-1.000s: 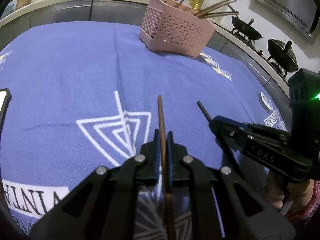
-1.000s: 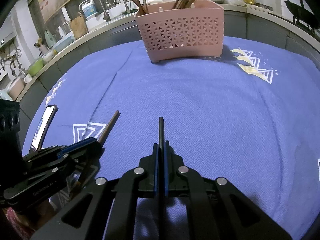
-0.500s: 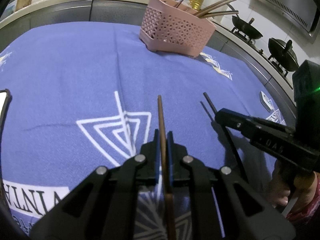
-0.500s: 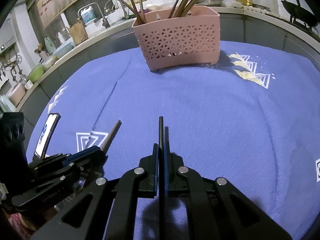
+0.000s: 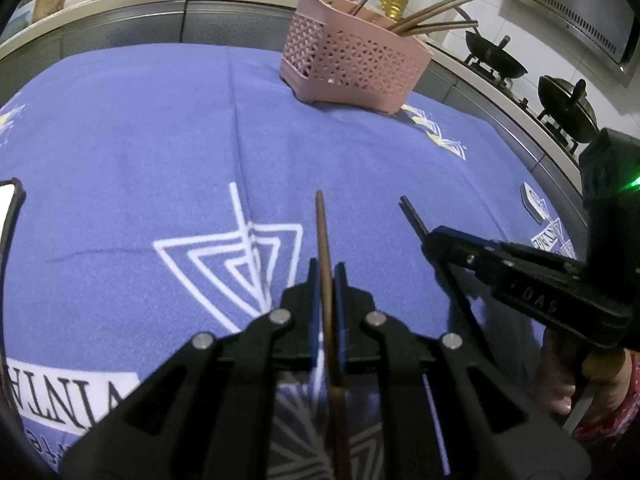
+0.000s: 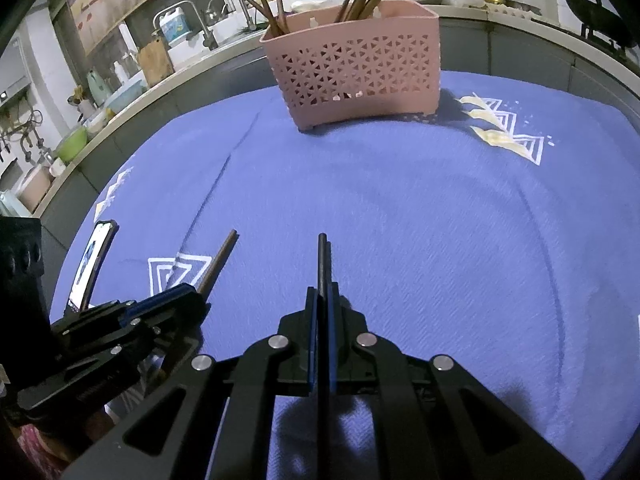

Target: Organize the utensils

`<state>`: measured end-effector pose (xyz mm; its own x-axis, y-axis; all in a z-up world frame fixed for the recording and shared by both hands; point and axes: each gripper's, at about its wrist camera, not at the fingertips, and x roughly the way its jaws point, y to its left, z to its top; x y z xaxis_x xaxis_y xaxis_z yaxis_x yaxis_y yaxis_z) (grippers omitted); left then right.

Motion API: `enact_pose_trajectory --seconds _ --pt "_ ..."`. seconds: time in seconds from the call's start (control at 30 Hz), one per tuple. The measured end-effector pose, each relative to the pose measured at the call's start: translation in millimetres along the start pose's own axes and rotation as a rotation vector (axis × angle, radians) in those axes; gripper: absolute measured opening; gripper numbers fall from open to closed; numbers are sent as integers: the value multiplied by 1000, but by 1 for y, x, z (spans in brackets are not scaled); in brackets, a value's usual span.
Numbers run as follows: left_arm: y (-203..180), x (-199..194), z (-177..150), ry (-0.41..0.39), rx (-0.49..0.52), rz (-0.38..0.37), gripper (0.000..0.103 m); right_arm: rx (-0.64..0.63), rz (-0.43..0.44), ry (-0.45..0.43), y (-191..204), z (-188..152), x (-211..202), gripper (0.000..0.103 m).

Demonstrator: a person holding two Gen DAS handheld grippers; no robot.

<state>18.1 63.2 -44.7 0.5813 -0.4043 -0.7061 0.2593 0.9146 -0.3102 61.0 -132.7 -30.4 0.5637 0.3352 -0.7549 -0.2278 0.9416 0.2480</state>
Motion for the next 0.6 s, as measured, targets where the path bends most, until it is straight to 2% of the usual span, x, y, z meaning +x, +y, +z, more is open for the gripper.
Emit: enact_pose_trajectory --seconds 0.6 --pt "-1 0 0 0 0 1 8 -8 -4 5 2 -3 1 5"
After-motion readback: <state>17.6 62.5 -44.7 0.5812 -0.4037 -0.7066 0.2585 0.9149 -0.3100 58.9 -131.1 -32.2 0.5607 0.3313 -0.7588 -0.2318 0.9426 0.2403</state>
